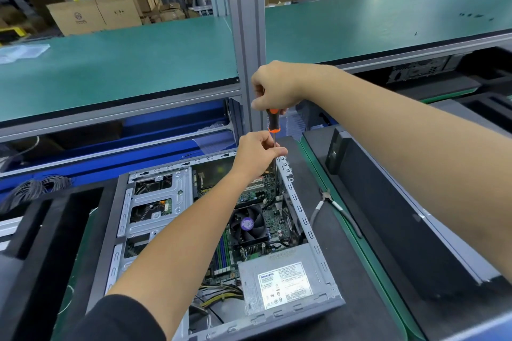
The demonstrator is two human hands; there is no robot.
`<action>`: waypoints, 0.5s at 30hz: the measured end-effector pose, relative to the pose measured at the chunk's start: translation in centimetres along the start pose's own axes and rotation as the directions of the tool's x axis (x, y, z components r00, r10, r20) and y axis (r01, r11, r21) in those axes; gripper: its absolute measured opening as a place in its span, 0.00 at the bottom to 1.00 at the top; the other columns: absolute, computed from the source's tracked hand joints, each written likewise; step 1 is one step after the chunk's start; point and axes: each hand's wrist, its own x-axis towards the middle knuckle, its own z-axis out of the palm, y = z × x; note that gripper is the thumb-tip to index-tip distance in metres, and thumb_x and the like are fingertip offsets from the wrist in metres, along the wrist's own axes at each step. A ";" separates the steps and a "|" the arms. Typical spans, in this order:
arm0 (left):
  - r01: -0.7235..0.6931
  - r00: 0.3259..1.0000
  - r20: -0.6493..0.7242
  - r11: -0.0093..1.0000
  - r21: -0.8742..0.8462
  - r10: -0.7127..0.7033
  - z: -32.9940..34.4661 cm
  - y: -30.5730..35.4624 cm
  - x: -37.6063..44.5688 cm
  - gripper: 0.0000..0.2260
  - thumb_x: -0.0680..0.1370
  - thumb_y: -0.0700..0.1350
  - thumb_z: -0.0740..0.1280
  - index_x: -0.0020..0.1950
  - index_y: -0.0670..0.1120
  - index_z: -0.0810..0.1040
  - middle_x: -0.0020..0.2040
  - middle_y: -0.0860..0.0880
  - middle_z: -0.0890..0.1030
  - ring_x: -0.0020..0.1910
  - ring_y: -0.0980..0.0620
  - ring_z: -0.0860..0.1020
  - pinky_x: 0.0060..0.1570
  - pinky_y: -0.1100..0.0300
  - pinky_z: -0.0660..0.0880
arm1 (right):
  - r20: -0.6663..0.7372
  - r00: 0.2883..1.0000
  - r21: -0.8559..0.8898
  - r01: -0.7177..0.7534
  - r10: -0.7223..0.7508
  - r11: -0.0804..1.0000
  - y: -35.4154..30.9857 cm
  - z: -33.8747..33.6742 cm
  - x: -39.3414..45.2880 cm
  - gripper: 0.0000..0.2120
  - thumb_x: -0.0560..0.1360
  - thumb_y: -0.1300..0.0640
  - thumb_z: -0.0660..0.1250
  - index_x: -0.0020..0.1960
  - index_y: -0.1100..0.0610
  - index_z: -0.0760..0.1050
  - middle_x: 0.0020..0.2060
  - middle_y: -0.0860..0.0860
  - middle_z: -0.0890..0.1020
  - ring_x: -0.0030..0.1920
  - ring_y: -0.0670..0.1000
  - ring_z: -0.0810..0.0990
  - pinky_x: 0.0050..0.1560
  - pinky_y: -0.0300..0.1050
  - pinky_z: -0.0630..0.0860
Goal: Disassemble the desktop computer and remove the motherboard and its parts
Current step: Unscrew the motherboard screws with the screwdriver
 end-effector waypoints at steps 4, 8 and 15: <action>0.004 1.000 -0.005 0.999 0.037 -0.004 0.0 0.0 0.3 0.21 0.67 0.45 0.79 0.30 0.45 0.66 0.28 0.52 0.76 0.33 0.61 0.79 0.35 0.60 0.71 | 0.003 0.999 -0.020 -0.032 0.032 0.999 -0.1 0.2 -0.2 0.12 0.79 0.51 0.63 0.42 0.58 0.70 0.32 0.54 0.81 0.26 0.53 0.83 0.30 0.43 0.78; -0.019 1.000 -0.011 0.997 0.077 0.020 0.2 0.1 0.3 0.24 0.67 0.49 0.79 0.29 0.47 0.63 0.26 0.53 0.68 0.26 0.58 0.65 0.28 0.67 0.62 | -0.014 1.000 -0.087 -0.006 0.005 0.996 -0.2 0.6 -0.1 0.13 0.80 0.52 0.61 0.40 0.57 0.68 0.30 0.54 0.81 0.25 0.51 0.82 0.29 0.42 0.74; 0.030 0.988 0.150 0.999 -0.023 -0.026 0.0 -0.5 -0.6 0.07 0.78 0.36 0.65 0.46 0.45 0.81 0.40 0.49 0.84 0.42 0.53 0.82 0.51 0.56 0.78 | 0.122 0.985 -0.029 0.130 -0.126 0.991 0.0 -0.4 0.0 0.09 0.72 0.60 0.72 0.47 0.54 0.74 0.40 0.51 0.80 0.38 0.53 0.82 0.37 0.46 0.77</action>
